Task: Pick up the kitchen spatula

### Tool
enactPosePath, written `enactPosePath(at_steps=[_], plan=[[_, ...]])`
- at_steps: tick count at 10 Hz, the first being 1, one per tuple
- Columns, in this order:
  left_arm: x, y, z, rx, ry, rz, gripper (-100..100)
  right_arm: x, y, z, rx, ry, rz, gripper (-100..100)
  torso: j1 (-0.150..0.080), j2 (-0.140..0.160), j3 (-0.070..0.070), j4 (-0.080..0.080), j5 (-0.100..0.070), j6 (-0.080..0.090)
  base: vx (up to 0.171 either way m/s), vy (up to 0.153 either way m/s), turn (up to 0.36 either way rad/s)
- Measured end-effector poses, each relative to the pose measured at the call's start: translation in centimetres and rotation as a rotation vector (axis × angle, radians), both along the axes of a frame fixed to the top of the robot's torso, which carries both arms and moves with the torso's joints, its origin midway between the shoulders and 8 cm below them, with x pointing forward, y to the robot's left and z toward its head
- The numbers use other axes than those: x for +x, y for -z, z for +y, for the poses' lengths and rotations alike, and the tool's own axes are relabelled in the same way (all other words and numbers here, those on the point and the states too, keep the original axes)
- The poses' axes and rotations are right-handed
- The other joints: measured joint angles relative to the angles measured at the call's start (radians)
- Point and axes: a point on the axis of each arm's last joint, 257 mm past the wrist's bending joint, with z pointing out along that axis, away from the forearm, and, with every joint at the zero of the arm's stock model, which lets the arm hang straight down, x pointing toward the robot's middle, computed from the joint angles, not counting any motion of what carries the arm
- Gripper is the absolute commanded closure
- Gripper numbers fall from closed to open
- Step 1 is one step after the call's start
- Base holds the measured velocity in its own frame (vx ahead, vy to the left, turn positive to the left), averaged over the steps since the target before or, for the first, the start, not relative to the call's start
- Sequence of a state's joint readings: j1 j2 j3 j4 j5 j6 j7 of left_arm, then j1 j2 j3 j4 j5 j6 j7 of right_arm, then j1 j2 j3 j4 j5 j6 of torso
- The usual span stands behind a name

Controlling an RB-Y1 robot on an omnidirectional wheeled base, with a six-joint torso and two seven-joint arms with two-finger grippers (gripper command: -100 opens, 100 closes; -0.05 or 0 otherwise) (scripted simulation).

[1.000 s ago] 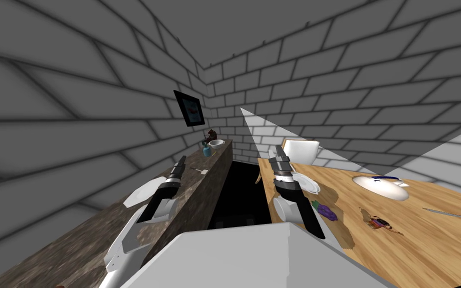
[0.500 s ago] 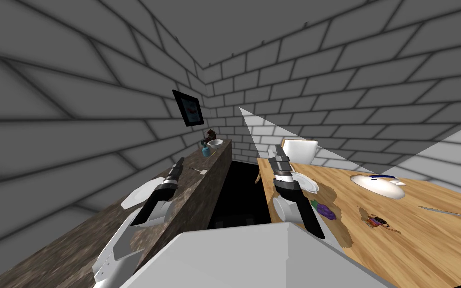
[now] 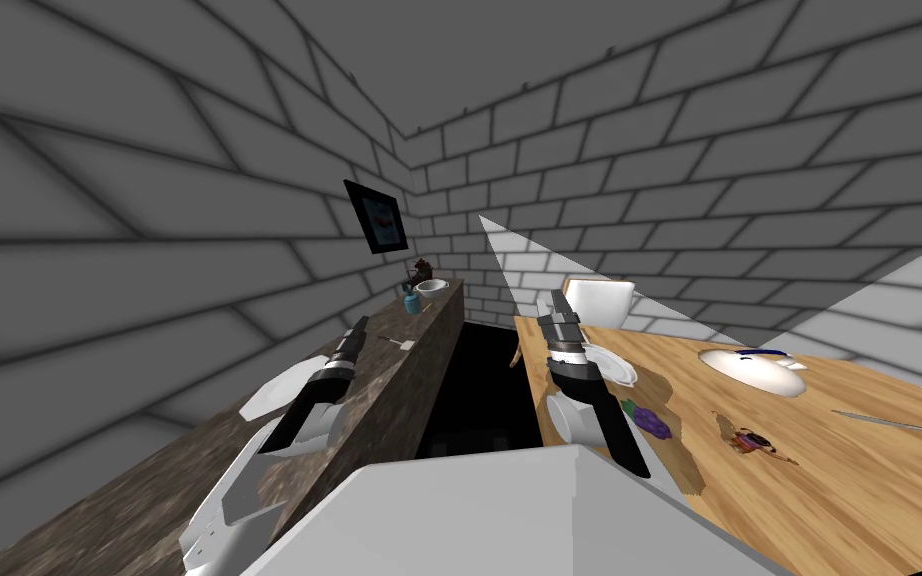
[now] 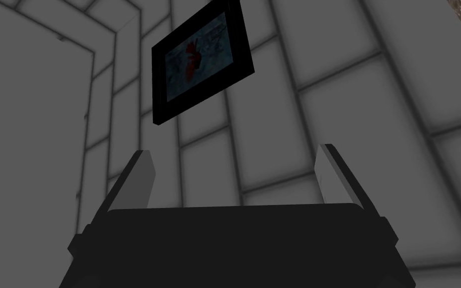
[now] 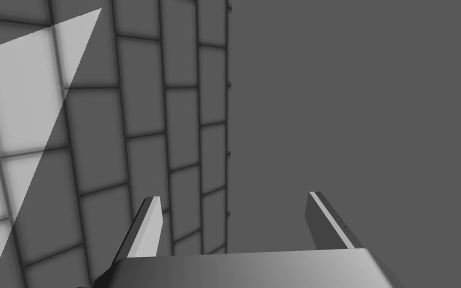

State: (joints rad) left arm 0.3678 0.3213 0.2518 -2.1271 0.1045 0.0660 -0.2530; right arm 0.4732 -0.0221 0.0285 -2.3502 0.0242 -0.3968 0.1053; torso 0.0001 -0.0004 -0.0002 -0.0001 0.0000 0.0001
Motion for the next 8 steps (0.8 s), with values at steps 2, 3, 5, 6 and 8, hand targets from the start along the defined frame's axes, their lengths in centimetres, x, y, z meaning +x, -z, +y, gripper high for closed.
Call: enactPosePath(at_steps=[2,3,5,6,8], plan=[[0.0,0.0,0.0,0.000,0.000,0.000,-100,0.0,0.0,0.0,0.000,0.000,0.000,0,0.000,0.000,0.000,0.000,0.000,0.000,-0.009,-0.001,0.030],[0.0,0.0,0.0,0.000,0.000,0.000,-100,0.0,0.0,0.0,0.000,0.000,0.000,0,0.000,0.001,0.001,0.000,0.000,0.000,0.000,0.000,0.000],[-0.1,0.4,0.3,-0.001,-0.005,0.021,-100,0.0,0.0,0.0,0.000,0.000,0.000,0,0.000,-0.002,-0.001,0.000,0.000,0.000,0.049,0.000,-0.014],[-0.2,1.0,0.8,-0.003,-0.012,0.047,-100,0.0,0.0,0.0,0.000,0.000,0.000,0,0.000,-0.003,-0.002,-0.001,0.000,0.000,0.065,0.000,0.022],[-0.5,2.1,1.4,-0.007,-0.023,0.097,-100,0.0,0.0,0.0,0.000,0.000,0.000,0,0.000,-0.004,-0.002,-0.001,0.000,0.000,0.078,0.000,-0.010]])
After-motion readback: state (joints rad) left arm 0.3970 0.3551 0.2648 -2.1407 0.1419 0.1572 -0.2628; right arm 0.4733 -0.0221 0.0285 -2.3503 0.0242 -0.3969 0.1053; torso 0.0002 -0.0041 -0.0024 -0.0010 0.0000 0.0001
